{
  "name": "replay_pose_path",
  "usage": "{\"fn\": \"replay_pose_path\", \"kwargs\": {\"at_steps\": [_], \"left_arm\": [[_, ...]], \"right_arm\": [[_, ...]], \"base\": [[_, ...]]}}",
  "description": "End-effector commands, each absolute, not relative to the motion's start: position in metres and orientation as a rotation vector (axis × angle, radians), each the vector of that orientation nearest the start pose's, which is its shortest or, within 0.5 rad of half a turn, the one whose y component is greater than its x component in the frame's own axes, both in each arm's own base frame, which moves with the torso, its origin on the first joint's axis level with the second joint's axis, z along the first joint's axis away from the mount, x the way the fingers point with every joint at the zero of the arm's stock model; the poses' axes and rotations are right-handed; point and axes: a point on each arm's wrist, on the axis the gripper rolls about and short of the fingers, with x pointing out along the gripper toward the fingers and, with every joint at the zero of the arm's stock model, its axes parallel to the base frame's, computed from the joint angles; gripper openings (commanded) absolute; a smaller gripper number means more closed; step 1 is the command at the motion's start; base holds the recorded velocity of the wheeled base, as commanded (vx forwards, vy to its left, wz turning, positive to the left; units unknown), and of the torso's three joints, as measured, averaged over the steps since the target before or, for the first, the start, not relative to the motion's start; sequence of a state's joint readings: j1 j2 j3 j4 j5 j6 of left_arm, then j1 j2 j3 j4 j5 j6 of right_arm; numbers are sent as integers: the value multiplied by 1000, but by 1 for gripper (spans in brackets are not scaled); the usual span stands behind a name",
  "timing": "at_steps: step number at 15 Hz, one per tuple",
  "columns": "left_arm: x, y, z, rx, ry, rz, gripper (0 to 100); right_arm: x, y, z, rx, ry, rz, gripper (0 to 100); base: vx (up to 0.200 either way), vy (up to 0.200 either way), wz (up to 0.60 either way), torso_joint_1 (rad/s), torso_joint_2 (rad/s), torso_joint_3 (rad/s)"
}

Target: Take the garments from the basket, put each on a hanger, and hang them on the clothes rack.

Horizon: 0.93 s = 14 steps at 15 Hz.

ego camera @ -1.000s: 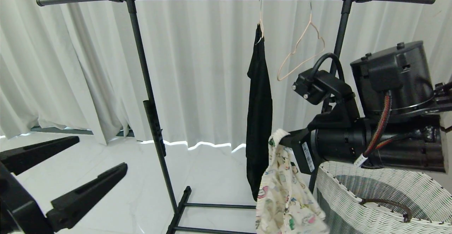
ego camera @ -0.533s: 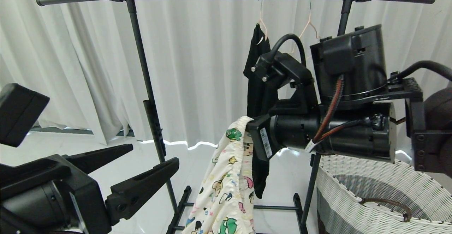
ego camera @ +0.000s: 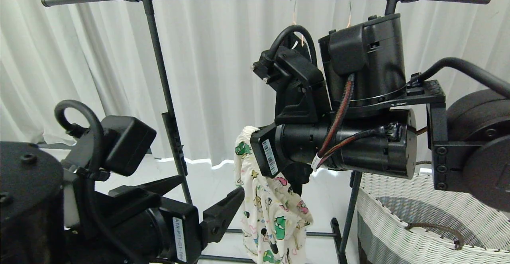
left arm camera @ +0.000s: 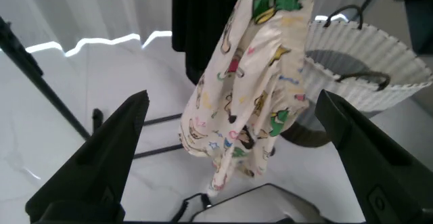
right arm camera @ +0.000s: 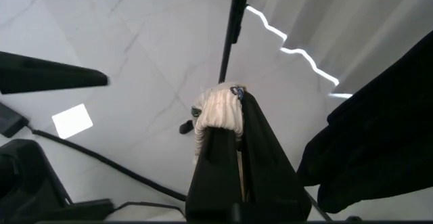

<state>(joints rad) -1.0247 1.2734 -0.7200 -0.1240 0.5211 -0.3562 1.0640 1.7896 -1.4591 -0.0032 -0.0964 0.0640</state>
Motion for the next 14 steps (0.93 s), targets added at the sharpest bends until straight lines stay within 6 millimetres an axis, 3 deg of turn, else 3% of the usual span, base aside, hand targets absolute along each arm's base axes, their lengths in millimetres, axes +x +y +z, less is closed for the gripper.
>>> {"fn": "replay_pose_path", "kwargs": {"at_steps": [1,4,8,14], "left_arm": [[116,-174,218,-62,413,-432,100],[119,-182,219,-84,414,-414,100],[126,-190,197,-62,456,-314,100],[122,-170,162,38,524,-223,100]], "right_arm": [[170,306,278,-123,306,954,0],[170,305,278,-121,304,953,0],[169,304,283,-112,290,954,0],[164,292,298,-89,256,954,0]], "base": [[0,0,0,0,0,0],[0,0,0,0,0,0],[0,0,0,0,0,0],[0,0,0,0,0,0]]}}
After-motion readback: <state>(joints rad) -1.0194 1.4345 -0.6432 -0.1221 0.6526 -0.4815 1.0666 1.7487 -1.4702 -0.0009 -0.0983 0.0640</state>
